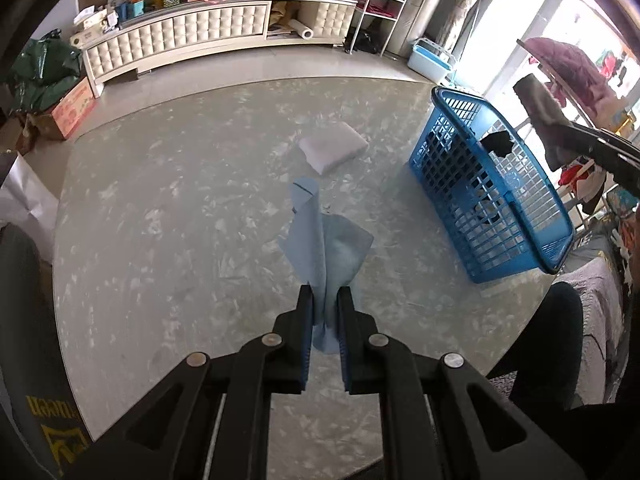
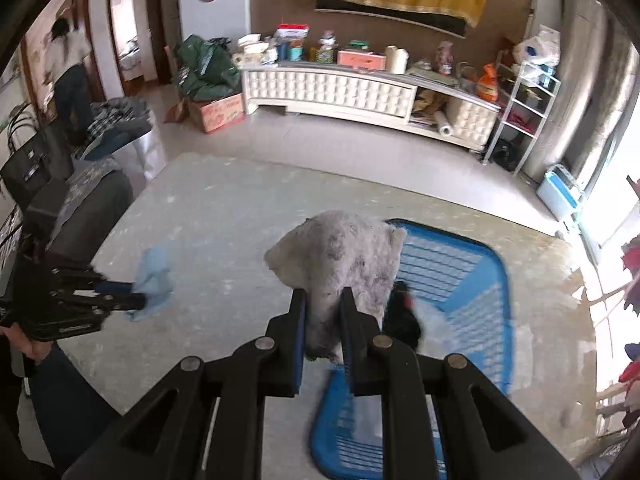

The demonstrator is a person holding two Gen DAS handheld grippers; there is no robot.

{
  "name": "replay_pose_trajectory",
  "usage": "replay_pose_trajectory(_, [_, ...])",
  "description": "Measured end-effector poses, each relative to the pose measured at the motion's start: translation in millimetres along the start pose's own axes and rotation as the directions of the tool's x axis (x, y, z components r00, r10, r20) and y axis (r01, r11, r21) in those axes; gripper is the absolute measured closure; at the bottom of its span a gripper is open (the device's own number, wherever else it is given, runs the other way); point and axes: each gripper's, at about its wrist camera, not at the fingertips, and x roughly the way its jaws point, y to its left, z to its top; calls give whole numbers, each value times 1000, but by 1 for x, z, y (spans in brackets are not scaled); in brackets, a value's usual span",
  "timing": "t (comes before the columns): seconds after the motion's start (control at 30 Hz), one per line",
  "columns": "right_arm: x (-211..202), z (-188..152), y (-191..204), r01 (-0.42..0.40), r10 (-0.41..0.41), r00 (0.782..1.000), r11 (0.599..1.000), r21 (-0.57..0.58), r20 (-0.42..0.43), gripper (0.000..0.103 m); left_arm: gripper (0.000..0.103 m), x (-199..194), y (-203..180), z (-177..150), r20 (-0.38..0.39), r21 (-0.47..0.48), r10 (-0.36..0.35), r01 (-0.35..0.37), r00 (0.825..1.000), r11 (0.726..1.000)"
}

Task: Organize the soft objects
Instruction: 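Lower the grey pad into the basket and open the right gripper while the left holds the blue cloth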

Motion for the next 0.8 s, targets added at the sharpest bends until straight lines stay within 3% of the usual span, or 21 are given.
replay_pose_trajectory(0.3, [19,-14,-52,84,-80,996,992,98,-41,89,93,-2,-10,-4,1,-4,10,-10,1000,1000])
replay_pose_trajectory(0.8, [98,-31,-79,94,-64,979,984,149,-195,88,93,16,-23,-7,-33,21,31,-30,999,999])
